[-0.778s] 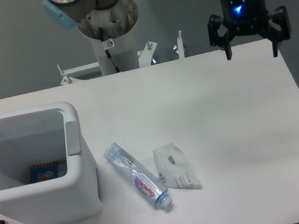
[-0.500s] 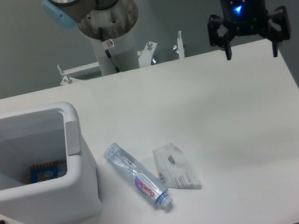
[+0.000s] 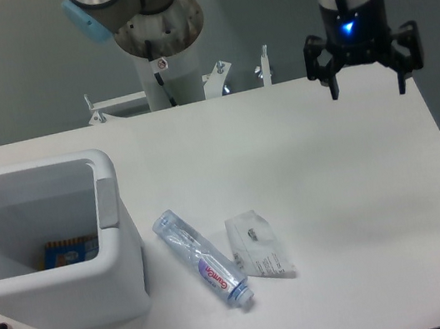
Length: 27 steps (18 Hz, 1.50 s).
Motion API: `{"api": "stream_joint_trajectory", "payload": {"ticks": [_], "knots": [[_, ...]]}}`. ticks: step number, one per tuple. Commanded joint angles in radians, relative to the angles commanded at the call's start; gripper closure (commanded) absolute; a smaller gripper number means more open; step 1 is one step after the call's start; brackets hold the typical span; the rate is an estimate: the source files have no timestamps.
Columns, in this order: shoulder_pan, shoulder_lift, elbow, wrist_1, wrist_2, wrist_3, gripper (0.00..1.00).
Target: Place the trash in the trash can
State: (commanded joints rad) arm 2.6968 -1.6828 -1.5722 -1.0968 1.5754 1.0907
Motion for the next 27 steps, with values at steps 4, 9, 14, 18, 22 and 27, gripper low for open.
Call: {"api": "stream_joint_trajectory", "payload": {"ticks": [4, 9, 14, 18, 22, 27], "knots": [[-0.029, -0.003, -0.066, 0.026, 0.0, -0.087, 0.0], [-0.101, -0.064, -0.091, 0.066, -0.002, -0.263, 0.0], [-0.167, -0.155, -0.08, 0.066, -0.003, -0.432, 0.0], [-0.181, -0.213, -0.088, 0.066, -0.073, -0.524, 0.0], [-0.183, -0.258, -0.086, 0.069, -0.144, -0.577, 0.0], [-0.184, -0.285, -0.098, 0.071, -0.187, -0.584, 0.0]]}}
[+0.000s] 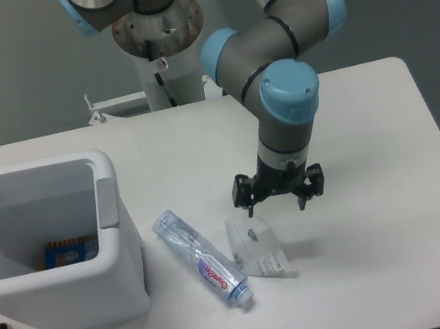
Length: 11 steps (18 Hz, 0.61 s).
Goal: Place the trash in the trash can
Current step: 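Lower the open gripper over the clear plastic wrapper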
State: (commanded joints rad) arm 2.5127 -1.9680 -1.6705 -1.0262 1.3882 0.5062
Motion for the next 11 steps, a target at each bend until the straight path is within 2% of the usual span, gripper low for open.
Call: {"api": "stream_joint_trajectory", "payload": {"ticks": [6, 11], "knots": [[-0.017, -0.032, -0.029, 0.008, 0.017, 0.0, 0.0], [-0.031, -0.048, -0.029, 0.009, 0.04, -0.002, 0.0]]}}
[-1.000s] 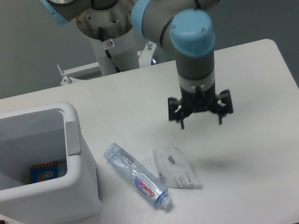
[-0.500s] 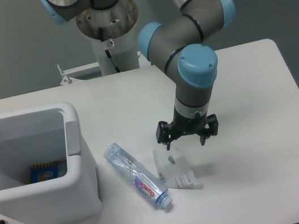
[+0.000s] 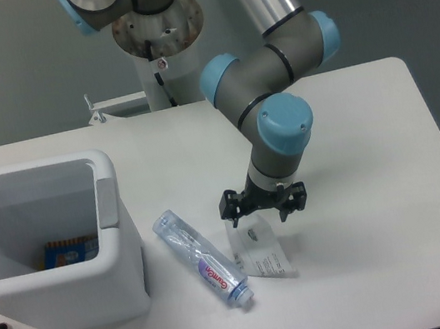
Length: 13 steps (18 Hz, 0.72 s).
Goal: Place the trash in the trash can
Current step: 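Lower the open gripper over the clear plastic wrapper, then close the gripper on the wrapper and lift it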
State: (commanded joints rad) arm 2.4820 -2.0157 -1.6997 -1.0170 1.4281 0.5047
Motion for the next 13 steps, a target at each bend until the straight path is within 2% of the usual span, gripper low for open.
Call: {"api": "stream_joint_trajectory", "payload": {"ticks": [1, 2, 5, 7, 9, 13], "knots": [[0.0, 0.0, 0.0, 0.003, 0.0, 0.0, 0.04], [0.0, 0.0, 0.0, 0.011, 0.0, -0.002, 0.12], [0.0, 0.003, 0.0, 0.011, 0.005, -0.002, 0.49], [0.0, 0.003, 0.0, 0.011, 0.008, -0.003, 0.62], [0.0, 0.006, 0.002, 0.009, 0.011, -0.003, 0.69], [0.0, 0.014, 0.005, -0.002, 0.009, -0.003, 0.93]]}}
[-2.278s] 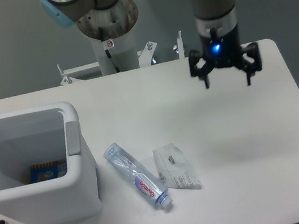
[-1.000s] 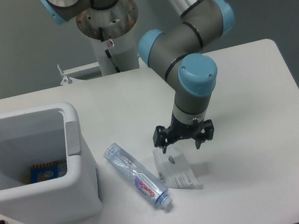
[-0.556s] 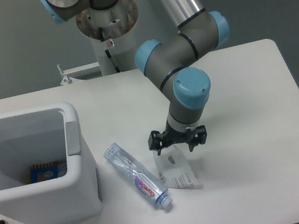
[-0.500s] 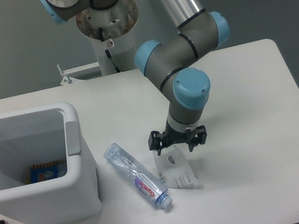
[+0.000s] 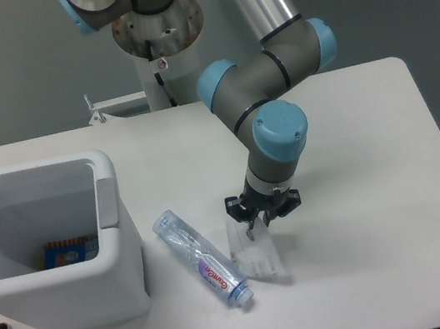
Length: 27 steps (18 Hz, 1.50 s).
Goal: Place the trash in the trash can
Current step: 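Close the gripper on the wrapper and lift it, then carry the wrapper over the white trash bin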
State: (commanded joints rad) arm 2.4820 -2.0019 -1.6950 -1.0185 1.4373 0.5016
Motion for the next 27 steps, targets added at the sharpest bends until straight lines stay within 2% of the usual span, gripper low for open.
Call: {"api": "stream_joint_trajectory", "payload": {"ticks": [1, 3, 7, 9, 11, 14, 17, 21, 23, 24, 27], "knots": [[0.002, 0.005, 0.003, 0.0, 0.0, 0.002, 0.97], [0.011, 0.02, 0.011, 0.0, -0.002, 0.009, 0.98], [0.061, 0.1, 0.015, 0.003, -0.008, 0.011, 0.97], [0.078, 0.139, 0.046, 0.006, -0.012, 0.005, 0.97], [0.078, 0.146, 0.098, 0.006, -0.014, 0.0, 0.97], [0.078, 0.146, 0.176, 0.008, -0.026, -0.075, 0.97], [0.089, 0.144, 0.251, 0.009, -0.101, -0.144, 0.97], [0.112, 0.149, 0.314, 0.012, -0.227, -0.219, 0.97], [0.109, 0.166, 0.321, 0.012, -0.294, -0.259, 0.97], [0.107, 0.201, 0.315, 0.012, -0.323, -0.277, 0.97], [0.092, 0.239, 0.31, 0.012, -0.363, -0.32, 0.97]]}}
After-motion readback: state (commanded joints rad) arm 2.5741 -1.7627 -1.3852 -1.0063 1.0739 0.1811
